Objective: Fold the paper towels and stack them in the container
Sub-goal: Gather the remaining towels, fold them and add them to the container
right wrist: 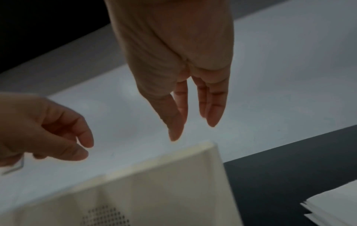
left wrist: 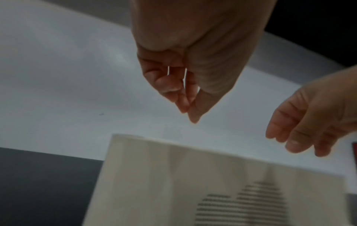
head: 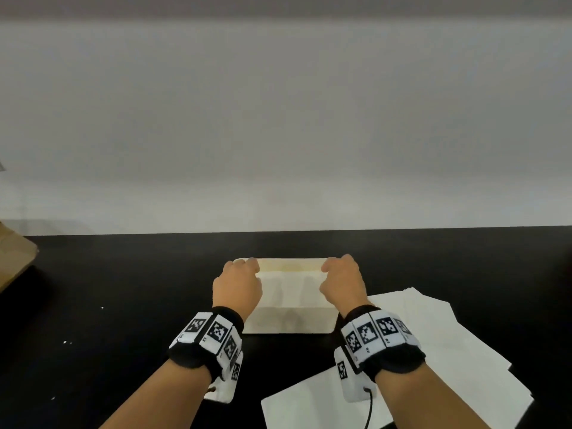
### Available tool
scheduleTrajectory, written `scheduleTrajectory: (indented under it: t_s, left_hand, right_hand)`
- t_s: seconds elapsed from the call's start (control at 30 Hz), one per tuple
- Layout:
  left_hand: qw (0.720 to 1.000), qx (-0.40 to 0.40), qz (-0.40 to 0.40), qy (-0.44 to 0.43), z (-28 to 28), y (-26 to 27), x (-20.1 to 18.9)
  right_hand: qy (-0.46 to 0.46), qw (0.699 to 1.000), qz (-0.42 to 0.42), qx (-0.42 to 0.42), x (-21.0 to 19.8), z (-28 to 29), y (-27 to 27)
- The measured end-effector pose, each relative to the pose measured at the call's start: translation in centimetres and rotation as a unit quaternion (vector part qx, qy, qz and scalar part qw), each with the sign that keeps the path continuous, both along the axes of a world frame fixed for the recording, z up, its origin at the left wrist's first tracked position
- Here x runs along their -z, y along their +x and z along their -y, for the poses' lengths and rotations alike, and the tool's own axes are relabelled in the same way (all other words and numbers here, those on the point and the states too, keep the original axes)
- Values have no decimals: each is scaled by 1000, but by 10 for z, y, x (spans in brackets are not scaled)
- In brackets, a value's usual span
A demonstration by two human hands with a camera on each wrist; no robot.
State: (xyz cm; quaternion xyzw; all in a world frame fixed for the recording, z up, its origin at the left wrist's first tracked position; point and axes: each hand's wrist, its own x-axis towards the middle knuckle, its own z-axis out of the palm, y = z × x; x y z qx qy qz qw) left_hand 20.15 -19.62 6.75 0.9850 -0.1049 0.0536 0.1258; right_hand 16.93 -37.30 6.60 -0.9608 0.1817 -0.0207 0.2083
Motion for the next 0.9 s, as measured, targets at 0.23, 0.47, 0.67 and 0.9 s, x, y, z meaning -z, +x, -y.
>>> scheduleTrajectory:
  t_s: [0.23,0.47,0.67,0.9]
  left_hand:
    - [988,76,-76,-107,11,-67,-1]
    - [939,100,-310,107,15,-110,61]
    - [939,83,-306,136,12,-116,78]
    - [923,116,-355,91,3,-120,74]
  right_hand:
    - [8,983,-178,51,11,39,-59]
    - [51,964,-252,72,58,37,-110]
    - [57,964,-244,94,71,25,-117]
    - [62,961,-260,73,72,28,-118]
